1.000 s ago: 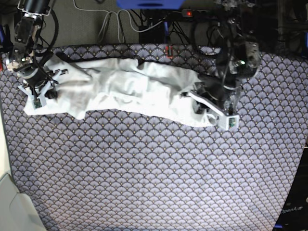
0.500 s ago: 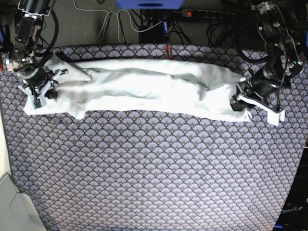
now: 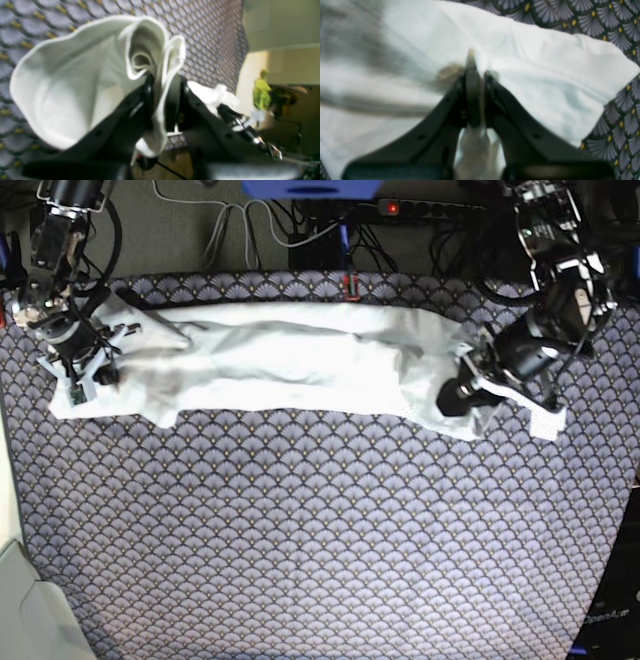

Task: Fold the T-shirt properly
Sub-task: 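Lift the shirt end with the left gripper and fold it toward the right gripper, then lower the folded end onto the shirt's middle with the left gripper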

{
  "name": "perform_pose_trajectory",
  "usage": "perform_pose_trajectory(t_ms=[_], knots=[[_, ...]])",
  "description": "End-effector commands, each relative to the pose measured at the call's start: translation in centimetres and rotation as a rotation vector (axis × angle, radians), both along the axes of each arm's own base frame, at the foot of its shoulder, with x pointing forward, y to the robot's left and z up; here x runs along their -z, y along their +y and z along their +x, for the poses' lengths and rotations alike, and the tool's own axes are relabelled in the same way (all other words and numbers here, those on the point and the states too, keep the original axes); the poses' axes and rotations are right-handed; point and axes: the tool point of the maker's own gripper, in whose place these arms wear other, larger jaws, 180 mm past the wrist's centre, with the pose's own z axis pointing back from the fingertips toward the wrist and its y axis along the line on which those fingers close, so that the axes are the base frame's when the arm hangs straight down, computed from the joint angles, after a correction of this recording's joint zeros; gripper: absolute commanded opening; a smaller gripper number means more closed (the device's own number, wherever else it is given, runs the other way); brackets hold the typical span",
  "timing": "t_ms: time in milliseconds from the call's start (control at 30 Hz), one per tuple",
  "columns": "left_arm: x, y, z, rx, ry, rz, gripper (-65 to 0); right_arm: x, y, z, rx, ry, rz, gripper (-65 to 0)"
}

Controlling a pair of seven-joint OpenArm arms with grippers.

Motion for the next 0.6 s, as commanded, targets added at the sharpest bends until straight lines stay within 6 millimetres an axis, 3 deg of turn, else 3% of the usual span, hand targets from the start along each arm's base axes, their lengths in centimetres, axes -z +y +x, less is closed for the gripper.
perform_pose_trajectory(t_ms=[0, 300, 567], knots=[[-1.3, -1.8, 0.2, 0.044, -0.039, -0.044, -64.5, 0.1, 0.0, -0.2, -0.016, 0.018, -0.011, -64.9], [-1.3, -12.4, -0.9, 0.203, -0.015, -0.175, -64.5, 0.1, 0.0, -0.3, -0.016, 0.019, -0.011, -64.9], [-1.5, -18.7, -0.1, 0.25, -0.114, -0.088, -64.5, 0.2, 0.1, -0.4, -0.016, 0.021, -0.008, -64.9]])
